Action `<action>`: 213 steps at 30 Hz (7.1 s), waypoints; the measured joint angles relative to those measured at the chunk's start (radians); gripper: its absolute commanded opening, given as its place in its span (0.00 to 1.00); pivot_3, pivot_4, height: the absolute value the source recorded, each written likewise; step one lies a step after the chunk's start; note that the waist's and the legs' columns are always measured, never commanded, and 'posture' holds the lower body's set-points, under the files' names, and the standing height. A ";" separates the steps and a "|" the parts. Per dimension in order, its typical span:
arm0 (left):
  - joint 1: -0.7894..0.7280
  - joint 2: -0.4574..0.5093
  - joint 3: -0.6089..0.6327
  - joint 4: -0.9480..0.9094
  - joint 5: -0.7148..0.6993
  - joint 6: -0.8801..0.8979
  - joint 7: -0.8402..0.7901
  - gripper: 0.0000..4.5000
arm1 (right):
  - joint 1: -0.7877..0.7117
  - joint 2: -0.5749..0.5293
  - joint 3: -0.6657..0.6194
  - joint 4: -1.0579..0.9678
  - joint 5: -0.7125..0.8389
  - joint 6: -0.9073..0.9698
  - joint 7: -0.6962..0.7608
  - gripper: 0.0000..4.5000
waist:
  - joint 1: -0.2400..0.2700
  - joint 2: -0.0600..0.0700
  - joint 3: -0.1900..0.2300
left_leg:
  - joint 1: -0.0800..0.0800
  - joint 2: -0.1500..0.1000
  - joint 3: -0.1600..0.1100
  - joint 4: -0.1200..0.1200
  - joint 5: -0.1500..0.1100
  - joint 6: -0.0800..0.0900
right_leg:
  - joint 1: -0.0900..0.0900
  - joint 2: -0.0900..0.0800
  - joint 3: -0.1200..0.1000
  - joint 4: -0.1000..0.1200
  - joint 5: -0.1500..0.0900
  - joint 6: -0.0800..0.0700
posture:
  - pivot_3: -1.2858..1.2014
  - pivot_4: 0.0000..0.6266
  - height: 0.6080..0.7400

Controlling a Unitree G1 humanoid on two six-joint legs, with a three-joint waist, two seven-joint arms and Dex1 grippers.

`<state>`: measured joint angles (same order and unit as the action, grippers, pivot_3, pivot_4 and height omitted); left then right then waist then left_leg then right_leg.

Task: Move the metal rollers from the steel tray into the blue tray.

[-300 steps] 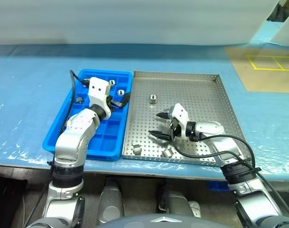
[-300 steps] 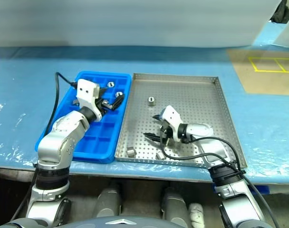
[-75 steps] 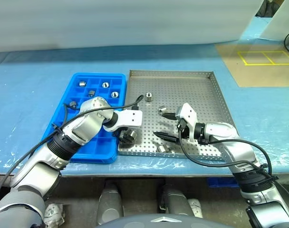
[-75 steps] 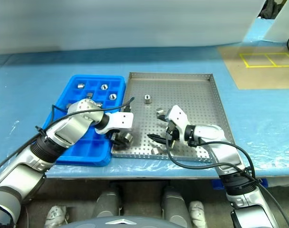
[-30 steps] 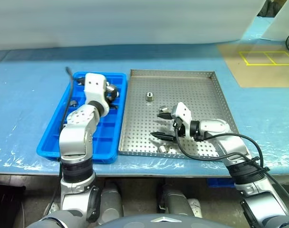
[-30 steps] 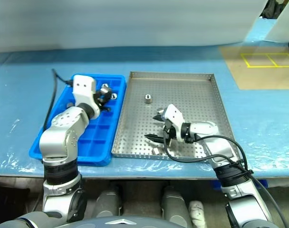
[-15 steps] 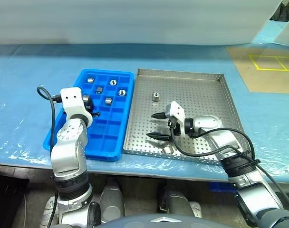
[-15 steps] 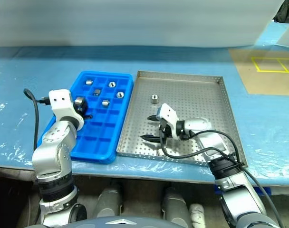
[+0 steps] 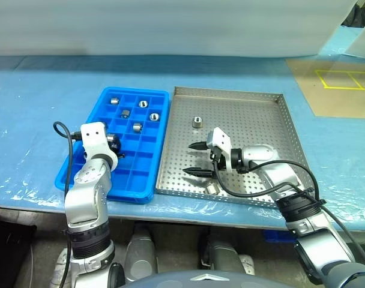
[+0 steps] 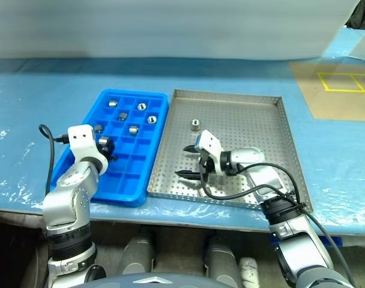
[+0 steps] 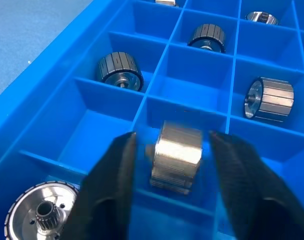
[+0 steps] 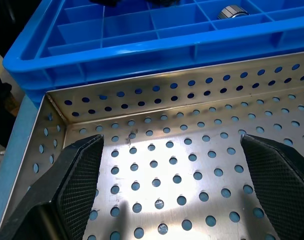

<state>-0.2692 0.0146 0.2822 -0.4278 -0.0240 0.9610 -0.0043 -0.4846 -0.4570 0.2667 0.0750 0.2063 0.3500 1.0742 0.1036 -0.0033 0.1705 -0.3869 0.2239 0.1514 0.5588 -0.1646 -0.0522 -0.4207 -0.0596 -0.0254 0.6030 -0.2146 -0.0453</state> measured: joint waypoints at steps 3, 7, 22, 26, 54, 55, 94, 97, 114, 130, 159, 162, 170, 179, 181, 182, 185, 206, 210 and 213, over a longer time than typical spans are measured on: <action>-0.027 -0.002 -0.002 0.022 -0.016 0.000 0.003 0.98 | 0.002 -0.002 -0.001 0.000 -0.006 0.000 -0.003 1.00 | 0.001 0.000 0.000 | 0.000 0.000 0.000 0.000 0.000 0.000 | 0.000 0.000 0.000 0.000 0.000 0.000 | 0.56 0.24 1.00; -0.120 -0.015 -0.020 0.026 -0.076 -0.010 -0.026 0.98 | 0.006 0.005 -0.015 -0.008 0.002 0.014 -0.020 1.00 | 0.001 0.000 0.000 | 0.000 0.000 0.000 0.002 0.000 0.000 | 0.000 0.000 0.000 0.001 0.000 0.000 | 0.55 0.24 1.00; -0.419 0.145 -0.214 0.489 -0.151 -0.295 -0.320 0.98 | 0.060 0.034 -0.206 -0.205 0.175 0.230 -0.208 1.00 | -0.024 0.000 0.000 | 0.001 -0.001 0.001 0.001 0.002 -0.004 | -0.001 0.000 0.003 0.003 0.001 0.001 | 0.46 0.24 1.00; -0.508 0.155 -0.282 0.745 -0.136 -0.407 -0.419 0.98 | 0.089 0.028 -0.248 -0.277 0.203 0.275 -0.264 1.00 | -0.033 0.000 0.000 | 0.001 -0.001 0.001 0.001 0.003 -0.004 | 0.000 0.000 0.003 0.003 0.001 0.001 | 0.44 0.24 1.00; -0.831 0.041 -0.325 1.644 0.025 -0.843 -0.461 0.98 | 0.276 0.005 -0.293 -0.488 0.254 0.365 -0.465 1.00 | -0.090 -0.001 0.000 | 0.004 -0.003 0.001 0.002 0.003 -0.005 | 0.003 0.001 0.005 0.001 0.002 0.003 | 0.36 0.24 1.00; -0.831 0.039 -0.325 1.654 0.028 -0.843 -0.458 0.98 | 0.280 0.005 -0.294 -0.492 0.256 0.366 -0.470 1.00 | -0.091 -0.001 0.000 | 0.004 -0.003 0.001 0.002 0.003 -0.005 | 0.003 0.001 0.005 0.001 0.002 0.003 | 0.36 0.24 1.00; -0.257 0.027 -0.251 0.348 -0.069 -0.306 -0.225 0.37 | 0.137 0.003 -0.164 -0.297 0.211 0.257 -0.364 1.00 | -0.084 0.000 0.001 | 0.002 -0.001 0.002 0.001 0.000 0.000 | 0.001 0.000 0.003 -0.001 0.002 0.002 | 0.49 0.24 1.00; -0.202 0.057 -0.250 0.184 -0.062 -0.254 -0.185 0.37 | 0.091 0.014 -0.140 -0.242 0.197 0.222 -0.326 1.00 | -0.080 0.000 0.001 | 0.002 0.000 0.002 0.001 0.000 0.000 | 0.001 0.000 0.003 -0.001 0.002 0.002 | 0.51 0.24 1.00; 0.223 0.132 -0.225 -0.390 -0.039 -0.025 -0.063 0.37 | -0.119 0.098 -0.036 0.079 0.132 0.058 -0.046 1.00 | 0.008 -0.001 0.002 | -0.002 0.000 0.001 0.000 0.000 0.000 | -0.001 0.000 0.001 -0.001 0.001 0.002 | 0.64 0.24 1.00; 0.521 0.071 -0.194 -0.543 -0.005 0.026 0.023 0.37 | -0.212 0.187 0.002 0.261 0.091 -0.017 0.112 1.00 | 0.094 -0.001 0.002 | -0.004 0.000 -0.001 0.000 -0.001 0.000 | -0.002 0.000 0.000 -0.002 0.001 0.002 | 0.69 0.24 1.00; 0.292 0.086 -0.204 -0.512 -0.051 0.065 -0.012 0.99 | -0.189 0.155 0.002 0.213 0.045 -0.067 0.132 1.00 | 0.104 -0.001 0.002 | -0.003 0.000 -0.002 0.003 0.000 0.000 | -0.002 0.000 0.000 0.002 0.001 0.002 | 0.64 0.24 1.00; 0.241 0.103 -0.208 -0.496 -0.072 0.020 -0.042 0.99 | -0.162 0.141 0.001 0.173 0.045 -0.061 0.129 1.00 | 0.099 -0.001 0.002 | -0.003 0.000 -0.002 0.003 0.000 -0.001 | -0.003 0.000 0.000 0.002 0.001 0.002 | 0.62 0.24 1.00; 0.150 0.197 -0.225 -0.312 -0.160 -0.141 -0.225 0.99 | -0.096 0.045 -0.016 0.005 0.073 0.036 0.122 1.00 | 0.077 -0.001 0.002 | -0.003 0.000 -0.001 0.004 0.000 -0.001 | -0.002 0.000 0.001 0.003 0.001 0.003 | 0.58 0.24 1.00; 0.044 0.320 -0.339 -0.127 -0.238 -0.350 -0.504 0.99 | -0.062 -0.100 -0.016 -0.132 0.083 0.250 0.101 1.00 | 0.023 0.000 0.001 | 0.000 0.000 0.000 0.004 0.003 -0.006 | -0.002 0.001 0.003 0.005 0.002 0.002 | 0.53 0.24 1.00; 0.017 0.345 -0.360 -0.089 -0.244 -0.382 -0.552 0.99 | -0.058 -0.146 -0.015 -0.161 0.093 0.329 0.100 1.00 | 0.018 0.000 0.001 | 0.001 0.000 0.000 0.003 0.003 -0.006 | -0.001 0.001 0.003 0.005 0.002 0.002 | 0.52 0.24 1.00; 0.010 0.359 -0.367 -0.072 -0.244 -0.399 -0.575 0.99 | -0.057 -0.170 -0.016 -0.176 0.103 0.377 0.099 1.00 | 0.014 0.000 0.001 | 0.002 0.000 0.000 0.003 0.003 -0.006 | -0.001 0.001 0.003 0.005 0.002 0.002 | 0.51 0.24 1.00; -0.017 0.379 -0.390 -0.017 -0.244 -0.448 -0.628 0.99 | -0.061 -0.205 -0.018 -0.215 0.155 0.578 0.078 1.00 | -0.007 0.000 0.001 | 0.002 0.000 0.000 0.003 0.004 -0.007 | -0.001 0.001 0.004 0.006 0.002 0.002 | 0.50 0.24 1.00; -0.074 0.410 -0.452 0.100 -0.238 -0.616 -0.795 0.99 | -0.137 -0.274 -0.015 -0.328 0.368 1.129 -0.149 1.00 | -0.033 0.001 0.000 | 0.007 0.000 0.002 0.004 0.005 -0.008 | 0.001 0.001 0.006 0.009 0.002 0.001 | 0.48 0.24 1.00; -0.081 0.416 -0.478 0.103 -0.207 -0.634 -0.794 0.99 | -0.139 -0.319 0.047 -0.327 0.323 1.024 -0.163 1.00 | -0.033 0.001 0.000 | 0.007 0.000 0.002 0.004 0.005 -0.009 | 0.002 0.001 0.006 0.009 0.002 0.001 | 0.48 0.24 1.00; -0.081 0.414 -0.481 0.107 -0.202 -0.635 -0.789 0.99 | -0.140 -0.365 0.113 -0.332 0.276 0.895 -0.139 1.00 | -0.033 0.001 0.000 | 0.007 0.000 0.002 0.004 0.005 -0.008 | 0.001 0.001 0.006 0.009 0.002 0.001 | 0.48 0.24 1.00</action>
<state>-0.3505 0.4286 -0.1993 -0.3212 -0.2262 0.3256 -0.7932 -0.6242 -0.8219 0.3793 -0.2570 0.4825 1.2450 0.9351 0.0707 -0.0020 0.1709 -0.3800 0.2236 0.1535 0.5628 -0.1599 -0.0607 -0.4192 -0.0586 -0.0192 0.6124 -0.2126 -0.0439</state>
